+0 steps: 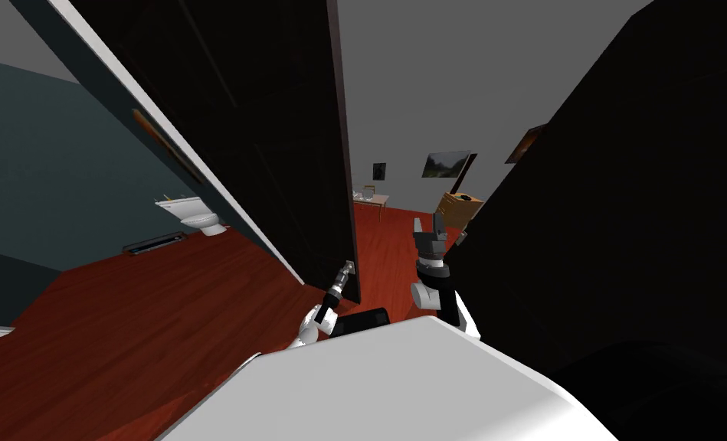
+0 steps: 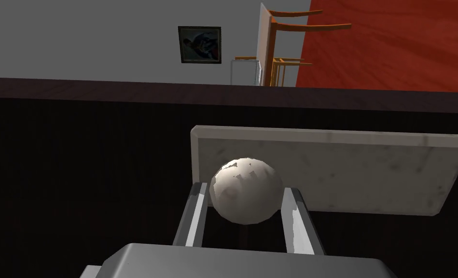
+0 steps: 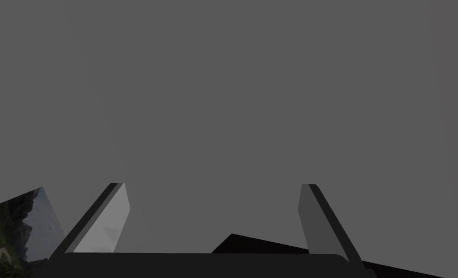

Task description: Push the door open

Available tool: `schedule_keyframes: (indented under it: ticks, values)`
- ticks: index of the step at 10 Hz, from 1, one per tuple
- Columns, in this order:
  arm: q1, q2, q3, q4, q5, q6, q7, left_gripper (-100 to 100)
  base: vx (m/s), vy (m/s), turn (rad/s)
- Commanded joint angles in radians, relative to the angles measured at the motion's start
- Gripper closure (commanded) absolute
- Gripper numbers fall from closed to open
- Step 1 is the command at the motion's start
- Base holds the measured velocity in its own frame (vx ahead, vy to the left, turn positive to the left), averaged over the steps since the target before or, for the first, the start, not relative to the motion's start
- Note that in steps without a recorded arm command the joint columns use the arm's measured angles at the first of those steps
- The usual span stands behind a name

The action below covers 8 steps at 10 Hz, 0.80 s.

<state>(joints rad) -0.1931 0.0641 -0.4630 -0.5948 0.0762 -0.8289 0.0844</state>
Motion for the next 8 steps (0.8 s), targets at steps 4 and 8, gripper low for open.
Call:
schedule_keyframes:
  ticks: [4,8]
  values:
    - [-0.015,0.013,0.077,0.009,0.023,0.004,-0.024,100,0.136,-0.117,0.061]
    - [-0.020,0.009,0.059,0.013,0.018,0.007,-0.014,-100,-0.151,0.015,0.022]
